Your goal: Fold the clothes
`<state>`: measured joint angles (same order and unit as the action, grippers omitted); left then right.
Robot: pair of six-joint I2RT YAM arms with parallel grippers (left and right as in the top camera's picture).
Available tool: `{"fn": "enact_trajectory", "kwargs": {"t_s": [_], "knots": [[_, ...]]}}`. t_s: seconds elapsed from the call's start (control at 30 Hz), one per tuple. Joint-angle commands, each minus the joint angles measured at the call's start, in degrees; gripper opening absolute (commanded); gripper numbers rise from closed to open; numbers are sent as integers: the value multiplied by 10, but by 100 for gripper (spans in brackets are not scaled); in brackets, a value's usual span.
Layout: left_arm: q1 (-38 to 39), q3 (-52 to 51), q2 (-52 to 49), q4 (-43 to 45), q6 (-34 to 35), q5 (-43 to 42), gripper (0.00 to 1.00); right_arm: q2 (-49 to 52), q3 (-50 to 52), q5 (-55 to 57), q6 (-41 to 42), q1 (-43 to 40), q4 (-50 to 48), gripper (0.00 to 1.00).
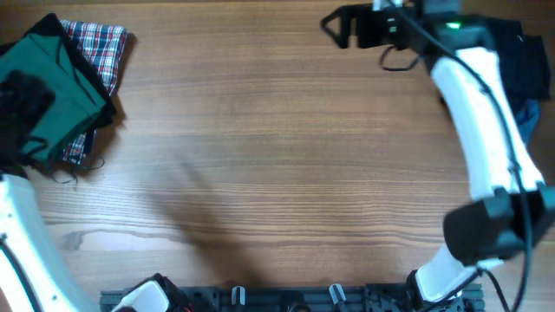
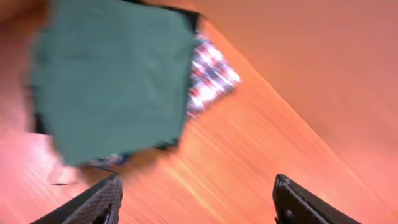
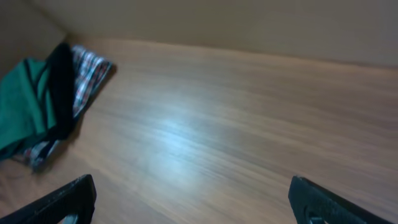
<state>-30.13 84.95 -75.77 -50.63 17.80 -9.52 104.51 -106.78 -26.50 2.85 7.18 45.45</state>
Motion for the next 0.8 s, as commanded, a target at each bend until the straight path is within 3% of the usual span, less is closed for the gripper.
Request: {"fn": "enact_trajectory", "kwargs": {"t_s": [0.0,0.1,0.2,0.33,0.53,0.77], "knots": [[116,2,5,-10,-22,-17,80,-47,-10,56,-31,-38,49,100],[244,2,-2,-1,-50,-16,86,-74,-10,75,-61,-74,93,100],[351,2,-15,23,-91,-13,99,-87,-10,77,-75,-99,117,100],[451,2,-35,50,-101,21,100,-87,-8,77,-89,-112,138,100],[494,2,-39,56,-101,23,100,-86,-8,159,-89,-112,120,100],[495,2,-39,15,-101,23,100,-84,-8,162,-89,-112,122,100]]}}
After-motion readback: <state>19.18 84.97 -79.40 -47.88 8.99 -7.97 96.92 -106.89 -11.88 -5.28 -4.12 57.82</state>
